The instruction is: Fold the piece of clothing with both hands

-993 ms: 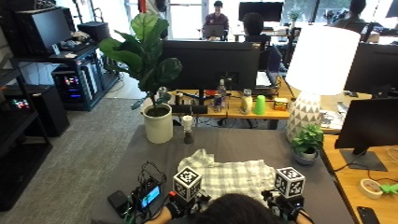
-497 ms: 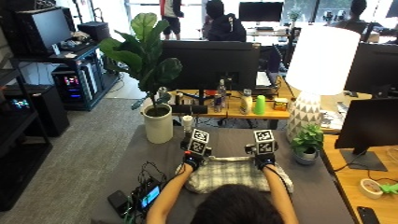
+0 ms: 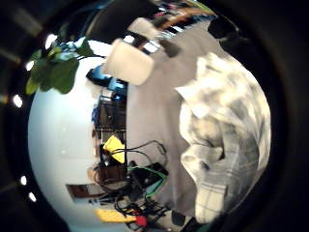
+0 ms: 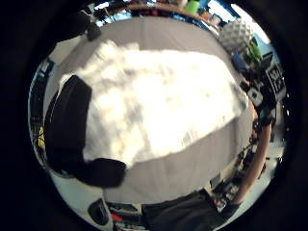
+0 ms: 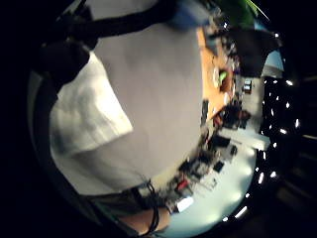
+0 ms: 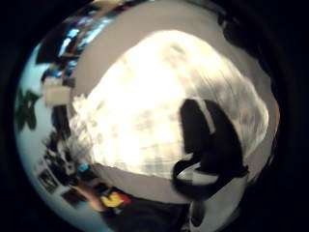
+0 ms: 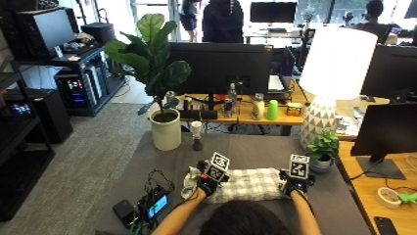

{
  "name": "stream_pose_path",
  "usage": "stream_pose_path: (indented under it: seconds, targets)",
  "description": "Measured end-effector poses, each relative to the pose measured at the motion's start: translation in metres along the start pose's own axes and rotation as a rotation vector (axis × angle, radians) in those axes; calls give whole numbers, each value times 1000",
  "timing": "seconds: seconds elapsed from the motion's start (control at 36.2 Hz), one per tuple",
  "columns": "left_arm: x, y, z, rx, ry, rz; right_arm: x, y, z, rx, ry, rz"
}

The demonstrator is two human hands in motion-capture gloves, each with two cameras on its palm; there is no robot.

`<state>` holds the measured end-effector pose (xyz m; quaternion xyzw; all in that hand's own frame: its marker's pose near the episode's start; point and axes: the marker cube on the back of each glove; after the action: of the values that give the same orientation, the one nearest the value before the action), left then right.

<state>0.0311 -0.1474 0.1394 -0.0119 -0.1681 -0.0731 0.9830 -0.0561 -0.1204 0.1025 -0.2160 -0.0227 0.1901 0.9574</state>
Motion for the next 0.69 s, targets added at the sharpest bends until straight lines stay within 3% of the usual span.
stream_pose_path:
  seconds: [0.11, 0.28, 0.47, 0.58, 0.69]
  targets:
    - [12, 8, 22, -18, 22, 62, 20, 8, 25, -94, -71, 74]
    - [-1, 19, 57, -304, 152, 42, 26, 16, 50, -102, -252, 129]
    - [-4, 28, 52, -503, 199, 31, 12, 3, 49, 67, -257, 164]
    - [-9, 29, 45, -583, 266, 46, -1, -50, 59, 210, -249, 31]
    - [-23, 21, 30, -557, 454, 38, -10, -76, 55, 217, -252, -56]
